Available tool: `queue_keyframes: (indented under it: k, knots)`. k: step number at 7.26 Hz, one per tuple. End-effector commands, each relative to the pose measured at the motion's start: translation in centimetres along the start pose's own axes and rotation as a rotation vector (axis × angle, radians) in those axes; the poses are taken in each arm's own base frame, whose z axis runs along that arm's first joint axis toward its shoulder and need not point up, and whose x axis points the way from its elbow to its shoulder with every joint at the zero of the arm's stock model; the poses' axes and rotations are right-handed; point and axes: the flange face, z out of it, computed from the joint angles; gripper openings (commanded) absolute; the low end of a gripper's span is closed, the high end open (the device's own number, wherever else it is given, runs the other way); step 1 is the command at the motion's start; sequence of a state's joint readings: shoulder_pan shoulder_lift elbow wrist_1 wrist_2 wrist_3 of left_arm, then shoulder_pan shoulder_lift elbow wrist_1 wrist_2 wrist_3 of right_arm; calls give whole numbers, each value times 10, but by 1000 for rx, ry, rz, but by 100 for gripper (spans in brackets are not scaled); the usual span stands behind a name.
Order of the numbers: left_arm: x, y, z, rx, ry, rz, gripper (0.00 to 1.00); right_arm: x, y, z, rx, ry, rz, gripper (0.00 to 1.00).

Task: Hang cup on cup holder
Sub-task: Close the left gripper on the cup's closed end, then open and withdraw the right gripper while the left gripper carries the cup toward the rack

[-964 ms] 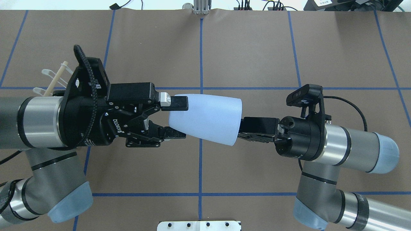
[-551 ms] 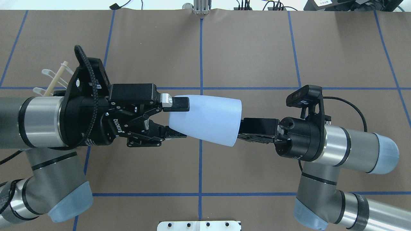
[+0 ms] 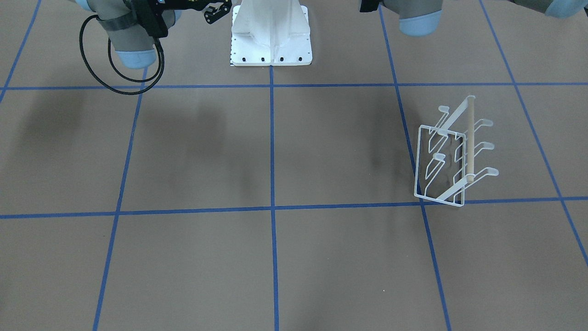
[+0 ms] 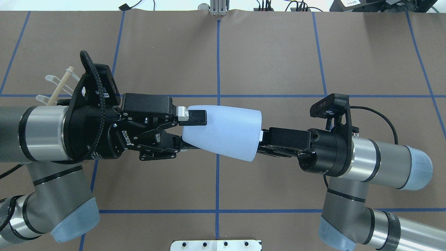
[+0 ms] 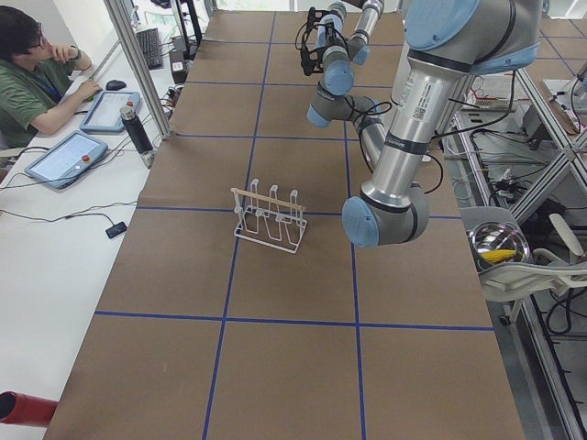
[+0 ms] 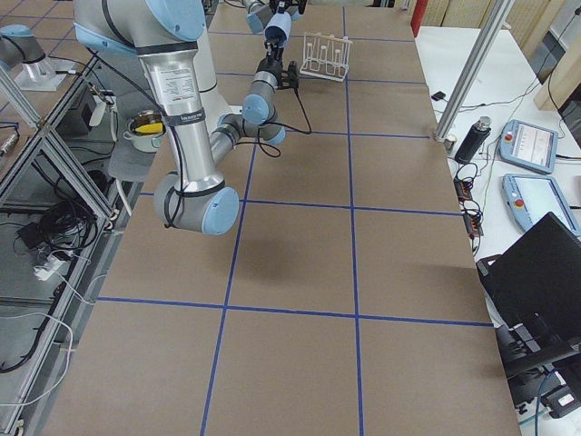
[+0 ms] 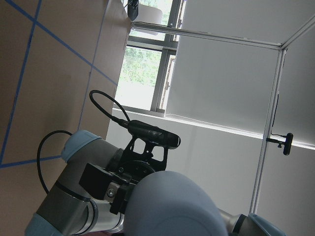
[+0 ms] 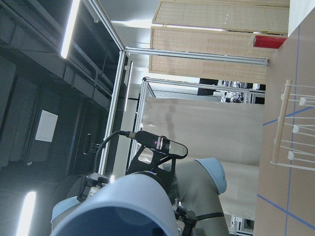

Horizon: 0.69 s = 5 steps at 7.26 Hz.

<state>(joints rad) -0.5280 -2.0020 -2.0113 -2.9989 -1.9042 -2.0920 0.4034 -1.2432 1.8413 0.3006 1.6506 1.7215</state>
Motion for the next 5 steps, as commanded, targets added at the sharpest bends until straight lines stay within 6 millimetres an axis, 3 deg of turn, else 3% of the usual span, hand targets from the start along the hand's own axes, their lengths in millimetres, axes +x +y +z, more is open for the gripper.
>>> queue_keyframes:
  k: [1, 2, 5]
  knots:
    - [0, 1, -2, -7, -5, 1, 0, 2, -1, -6, 2, 12, -3, 100]
    - [0, 0, -3, -5, -6, 3, 0, 10, -10, -31, 24, 65, -27, 100]
    - [-4, -26, -27, 77, -55, 61, 0, 40, -69, -146, 137, 324, -319, 100]
